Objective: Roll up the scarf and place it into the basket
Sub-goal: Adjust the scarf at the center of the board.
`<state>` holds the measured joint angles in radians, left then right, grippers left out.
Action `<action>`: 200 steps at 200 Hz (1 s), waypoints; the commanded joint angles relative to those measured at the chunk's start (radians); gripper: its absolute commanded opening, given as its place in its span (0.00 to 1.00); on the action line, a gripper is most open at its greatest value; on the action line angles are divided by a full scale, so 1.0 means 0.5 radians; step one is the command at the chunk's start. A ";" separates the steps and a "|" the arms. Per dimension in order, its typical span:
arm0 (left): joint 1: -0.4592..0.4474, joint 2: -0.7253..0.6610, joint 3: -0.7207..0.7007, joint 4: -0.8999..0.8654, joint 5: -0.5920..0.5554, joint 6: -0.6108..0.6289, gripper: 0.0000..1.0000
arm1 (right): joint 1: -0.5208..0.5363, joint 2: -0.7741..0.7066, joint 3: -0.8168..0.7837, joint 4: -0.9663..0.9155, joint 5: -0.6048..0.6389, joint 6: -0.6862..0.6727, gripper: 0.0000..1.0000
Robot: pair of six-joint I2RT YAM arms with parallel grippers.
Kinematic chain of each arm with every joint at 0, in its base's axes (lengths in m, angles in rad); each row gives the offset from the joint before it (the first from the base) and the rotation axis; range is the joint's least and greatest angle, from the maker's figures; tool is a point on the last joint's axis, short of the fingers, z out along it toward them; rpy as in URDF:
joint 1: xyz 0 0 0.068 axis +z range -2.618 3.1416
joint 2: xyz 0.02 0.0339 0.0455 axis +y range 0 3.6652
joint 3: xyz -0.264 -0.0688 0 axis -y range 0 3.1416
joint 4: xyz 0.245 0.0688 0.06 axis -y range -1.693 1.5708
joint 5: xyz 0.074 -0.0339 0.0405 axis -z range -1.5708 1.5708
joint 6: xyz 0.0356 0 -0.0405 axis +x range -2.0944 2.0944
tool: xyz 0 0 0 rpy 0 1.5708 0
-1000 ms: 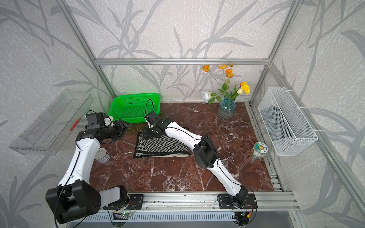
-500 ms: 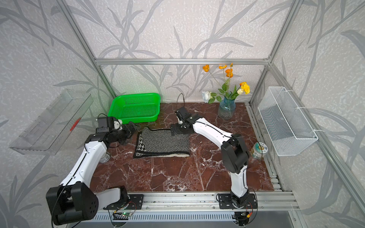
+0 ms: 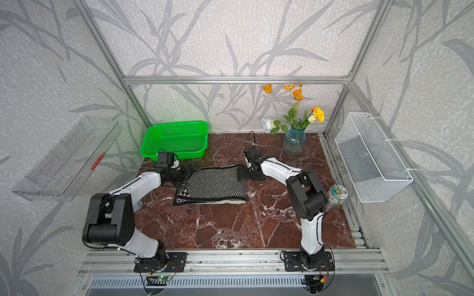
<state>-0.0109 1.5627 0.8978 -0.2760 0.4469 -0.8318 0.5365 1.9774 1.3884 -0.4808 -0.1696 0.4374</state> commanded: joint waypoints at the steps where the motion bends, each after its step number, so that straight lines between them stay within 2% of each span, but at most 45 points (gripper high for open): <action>1: 0.027 -0.033 -0.067 0.008 -0.201 0.006 1.00 | -0.005 0.056 0.060 0.067 -0.060 0.000 0.99; 28: 0.037 -0.029 -0.061 -0.095 -0.329 0.063 1.00 | -0.005 0.130 0.092 0.079 -0.072 -0.004 0.99; 75: 0.010 0.160 -0.031 -0.149 -0.391 0.154 1.00 | -0.005 0.201 0.076 0.159 -0.158 0.015 0.99; 101: -0.163 0.365 0.188 -0.347 -0.560 0.317 1.00 | -0.005 0.121 -0.039 0.201 -0.126 -0.005 0.99; 132: -0.374 0.633 0.395 -0.327 -0.574 0.296 0.99 | -0.009 -0.008 -0.166 0.204 -0.060 -0.058 0.99; 163: -0.598 0.952 0.811 -0.473 -0.644 0.330 0.98 | -0.001 -0.032 -0.282 0.208 -0.144 -0.035 0.99; 181: -0.700 1.087 1.042 -0.546 -0.726 0.362 0.98 | 0.023 -0.168 -0.462 0.251 -0.088 -0.016 0.99; 200: -0.755 1.242 1.281 -0.602 -0.714 0.380 0.98 | 0.068 -0.394 -0.701 0.299 0.004 0.005 0.99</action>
<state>-0.3485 2.0605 1.4593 -0.4545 0.0677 -0.6598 0.5419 1.8877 1.1713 -0.2977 -0.2100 0.4187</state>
